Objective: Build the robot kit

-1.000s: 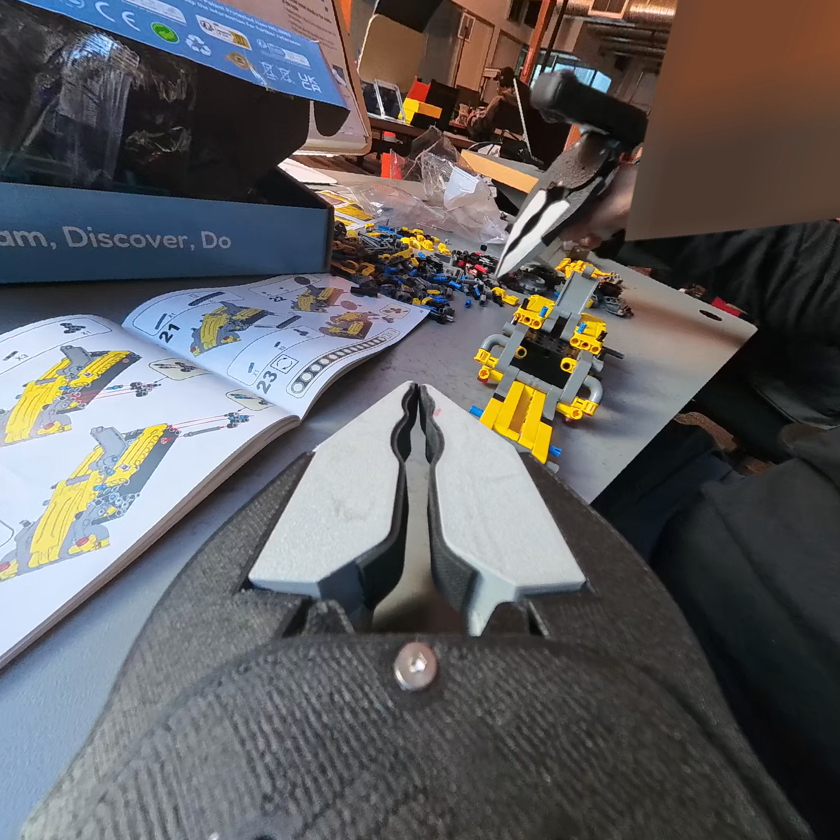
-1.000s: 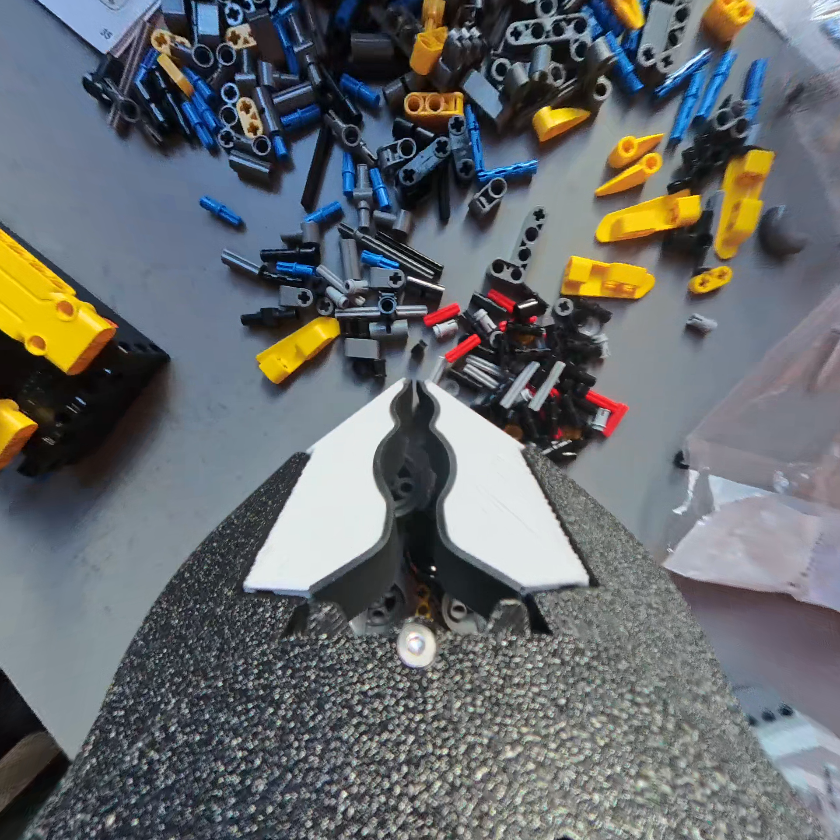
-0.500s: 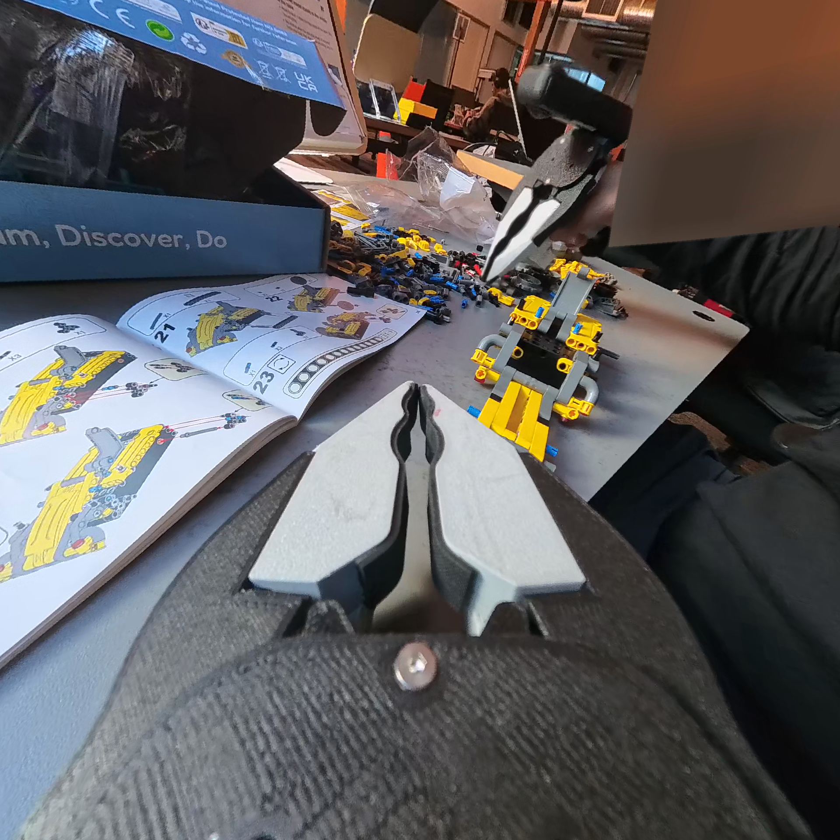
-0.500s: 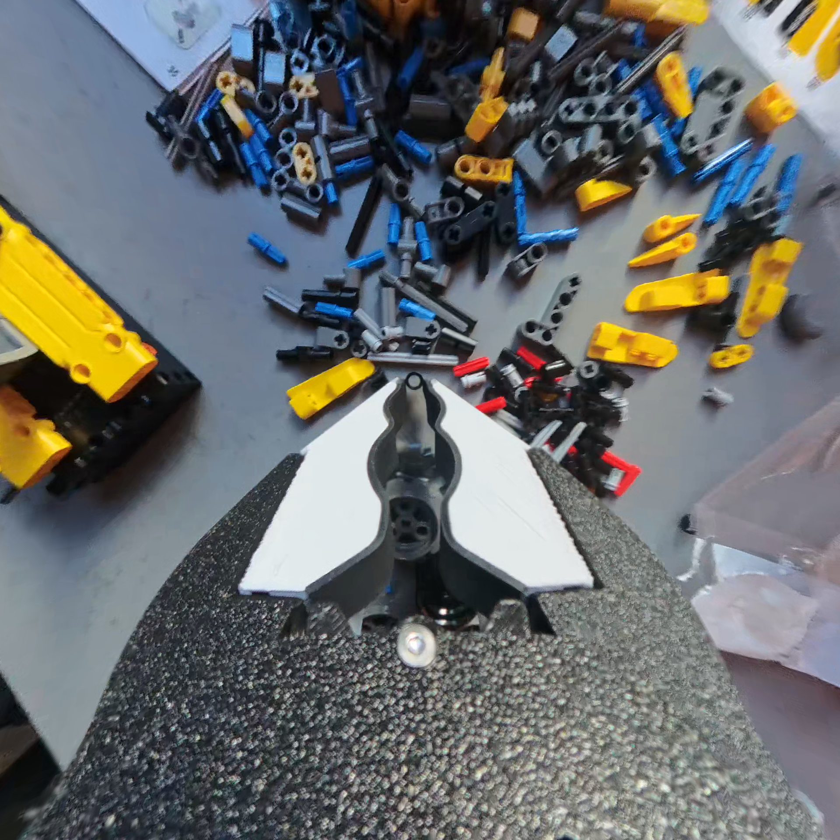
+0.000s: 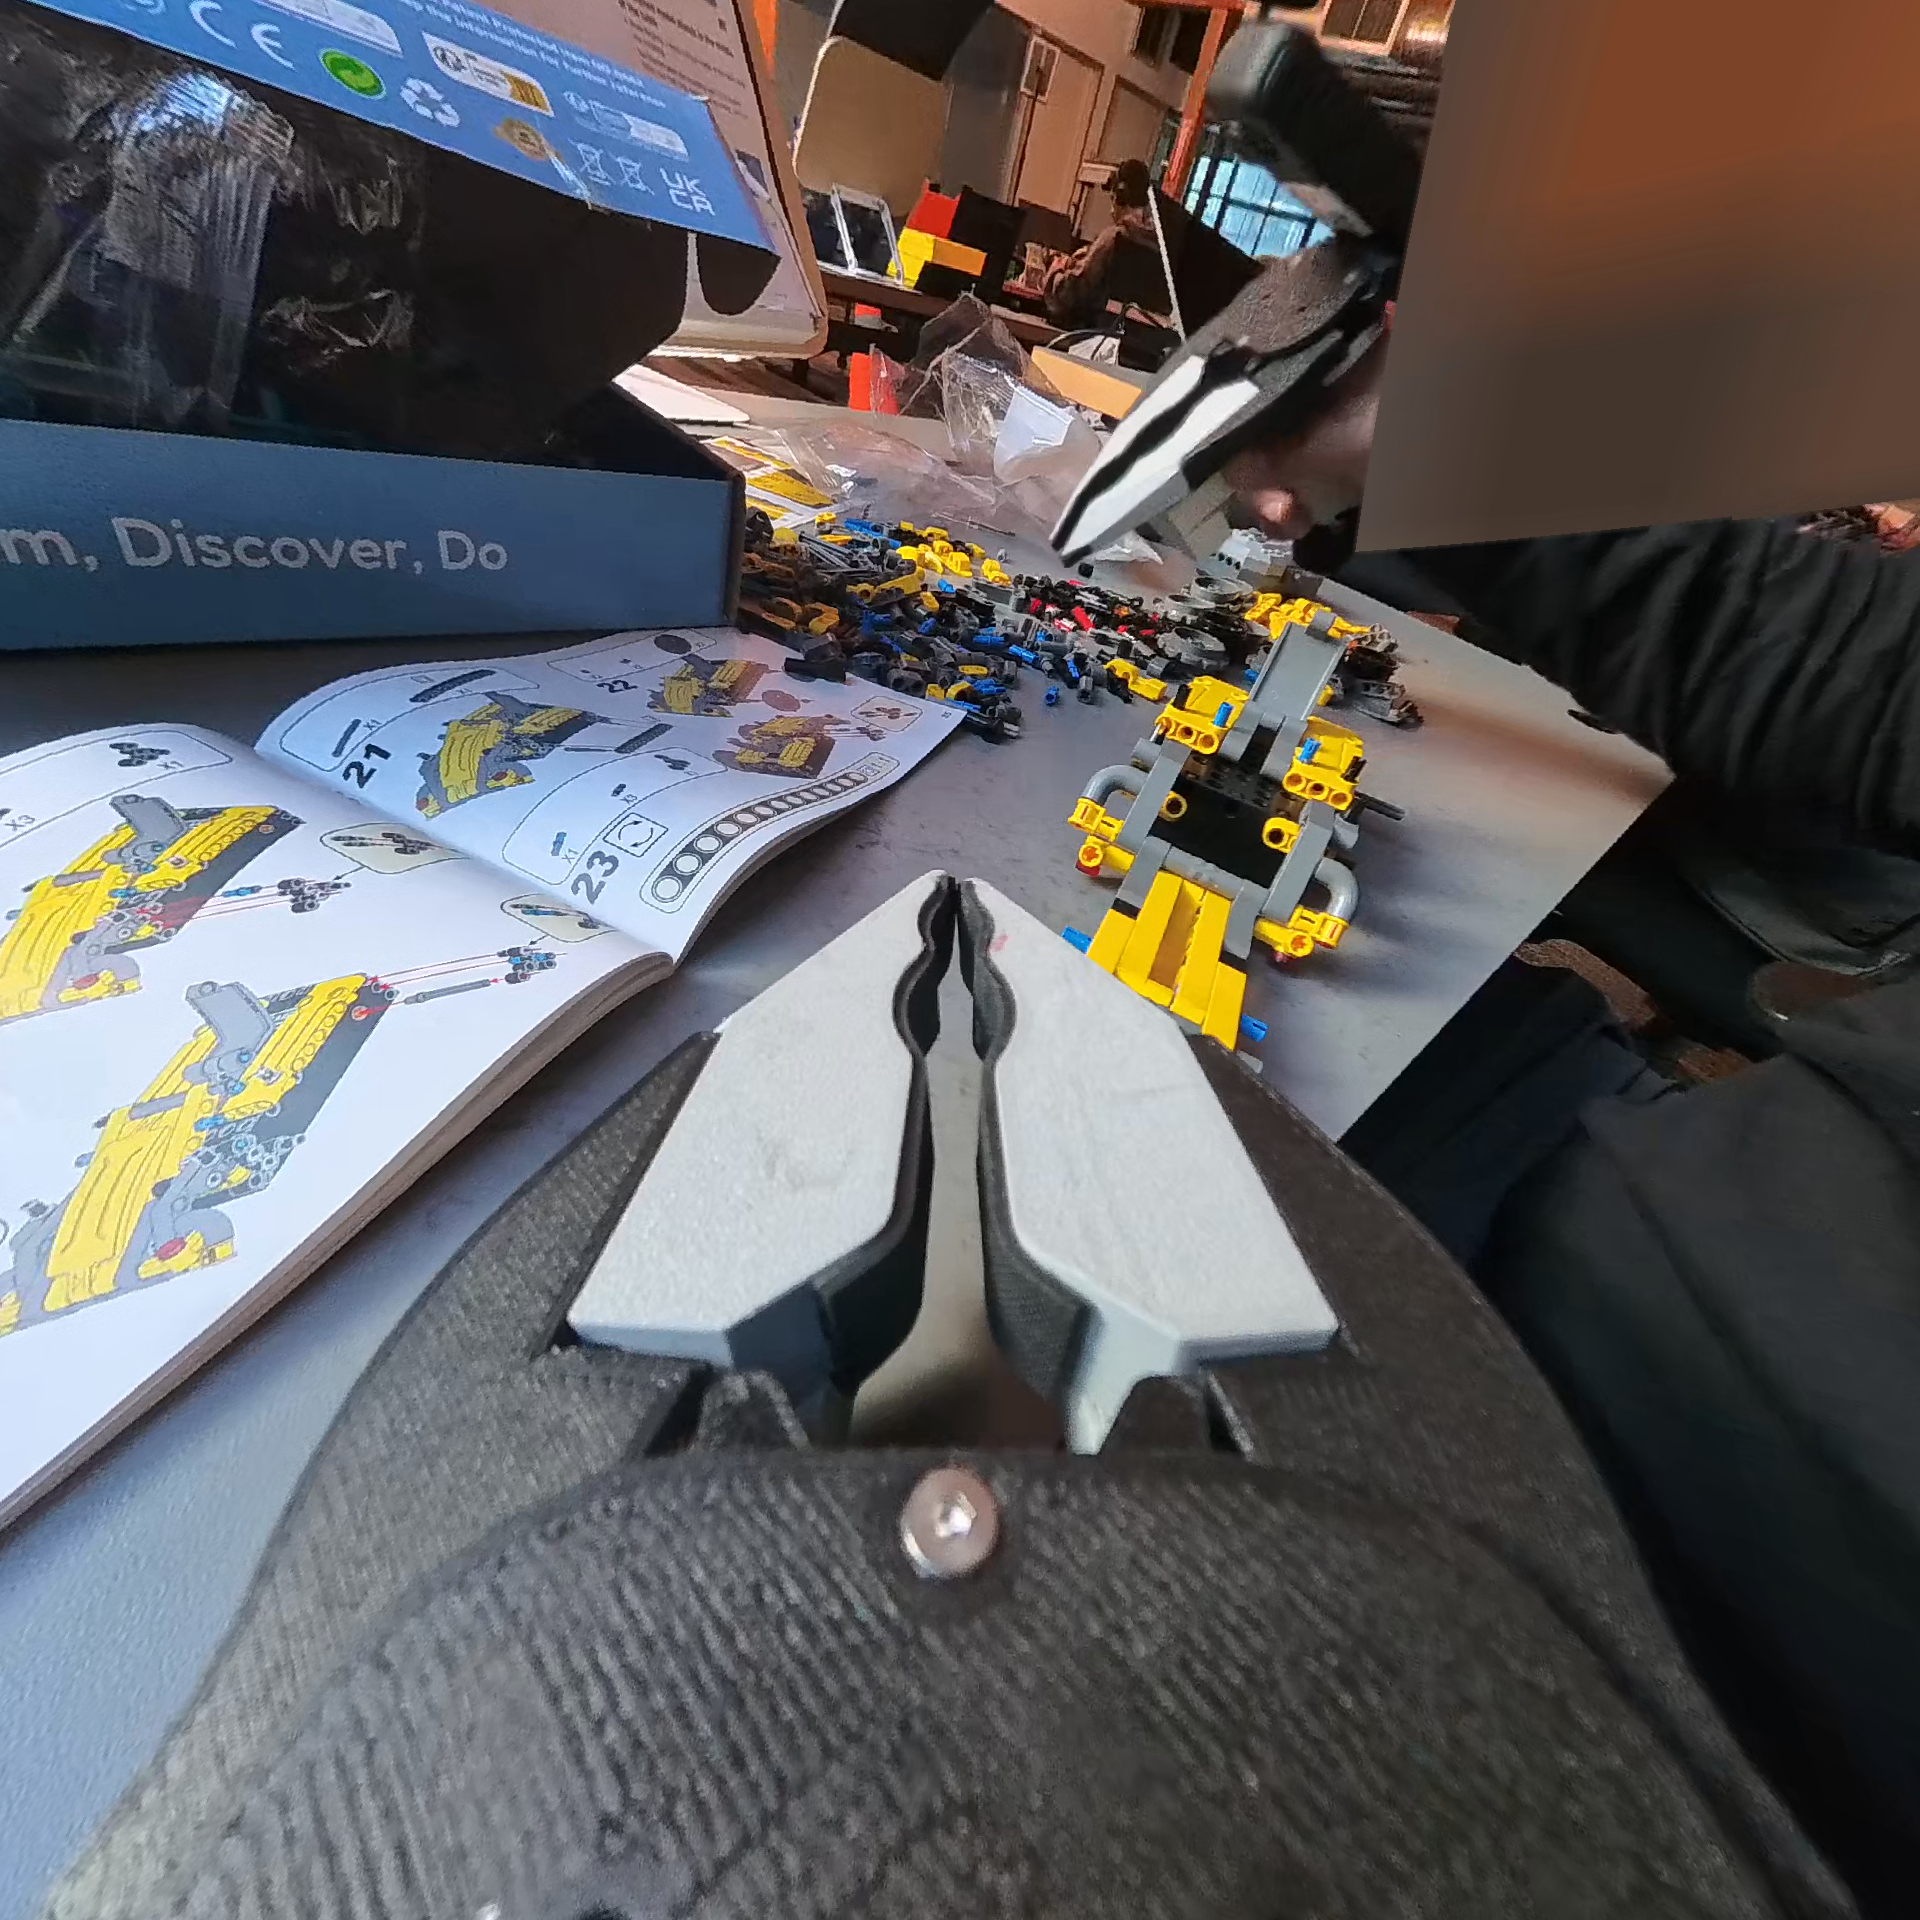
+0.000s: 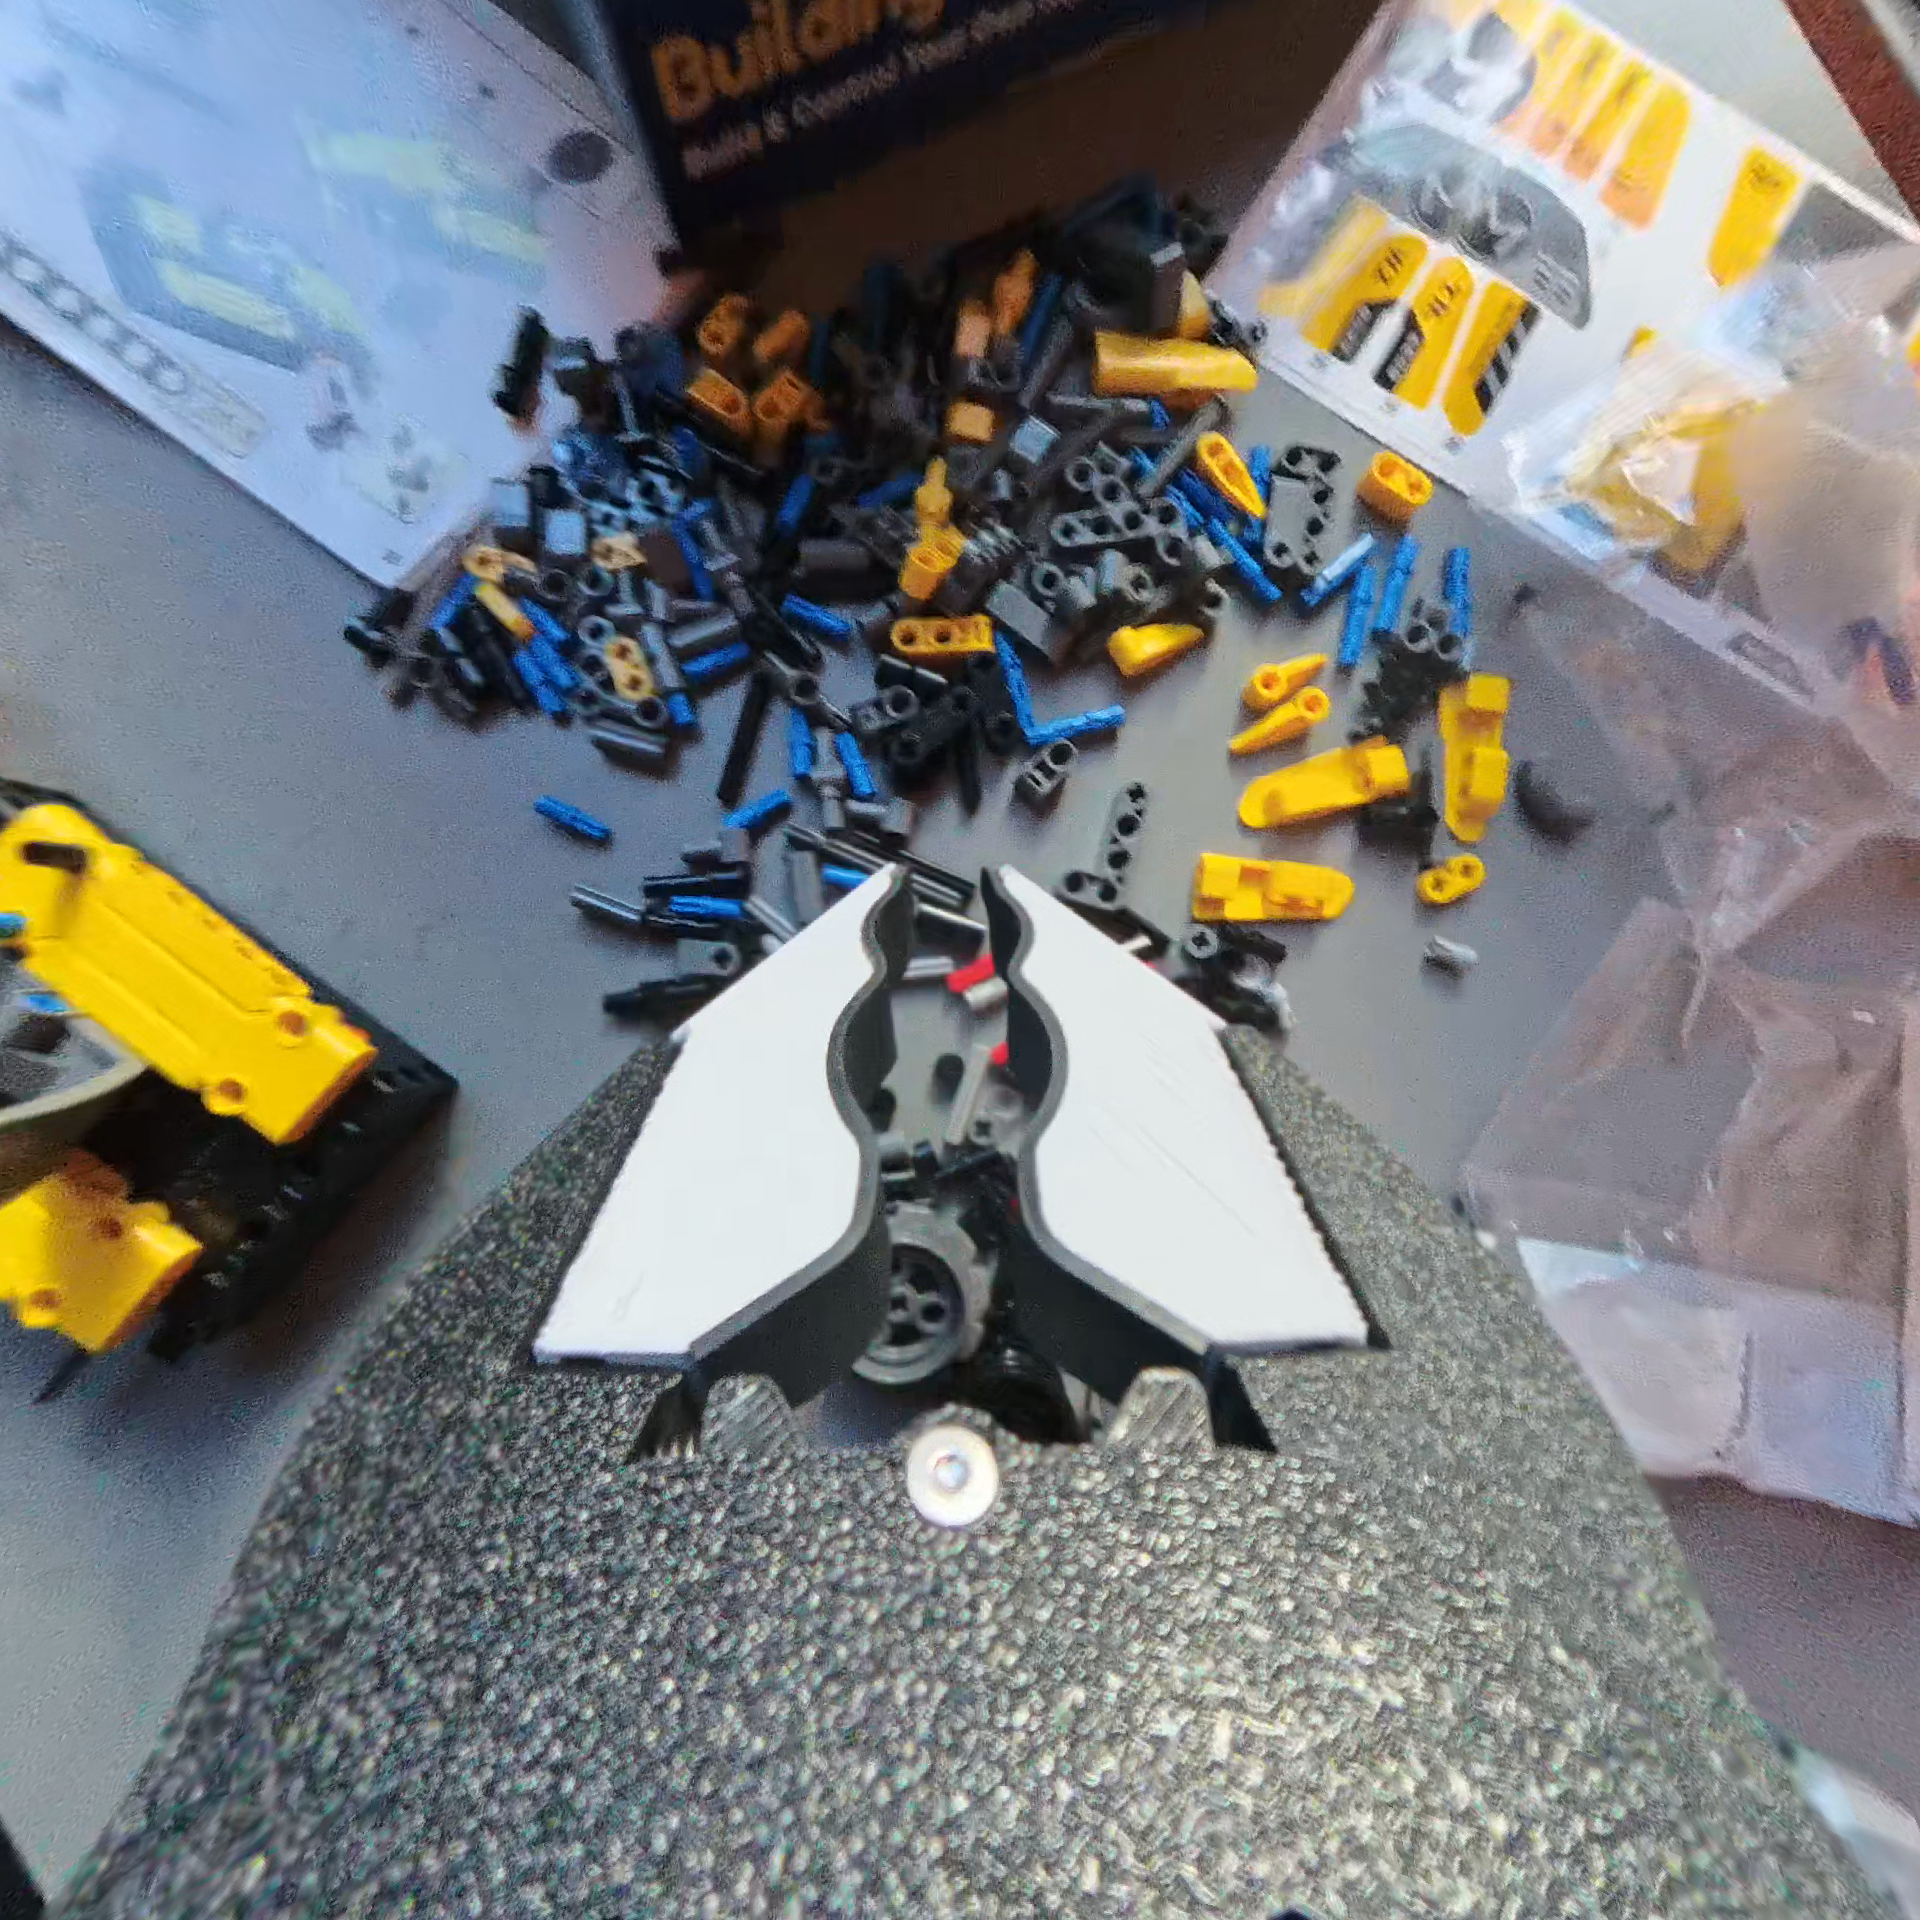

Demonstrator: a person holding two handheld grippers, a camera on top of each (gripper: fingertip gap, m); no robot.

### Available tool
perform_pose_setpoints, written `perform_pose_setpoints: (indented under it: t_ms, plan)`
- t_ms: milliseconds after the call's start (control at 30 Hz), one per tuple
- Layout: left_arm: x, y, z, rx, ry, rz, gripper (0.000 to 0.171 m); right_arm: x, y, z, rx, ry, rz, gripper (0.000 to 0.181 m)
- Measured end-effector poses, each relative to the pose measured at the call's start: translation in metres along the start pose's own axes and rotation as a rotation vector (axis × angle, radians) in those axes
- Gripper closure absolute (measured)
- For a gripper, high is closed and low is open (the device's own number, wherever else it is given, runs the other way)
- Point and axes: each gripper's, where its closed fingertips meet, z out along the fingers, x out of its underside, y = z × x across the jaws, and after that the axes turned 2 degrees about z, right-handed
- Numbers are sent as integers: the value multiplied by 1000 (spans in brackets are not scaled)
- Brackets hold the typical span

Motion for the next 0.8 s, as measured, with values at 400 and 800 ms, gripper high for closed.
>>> perform_pose_setpoints:
  t_ms: [400,800]
  plan:
    - [0,2,0,-32,-7,22,171,-46,-29,-2,116,-353,32,171]
    - [0,4,1,-56,-10,30,171,-29,-47,-6,220,-343,78,162]
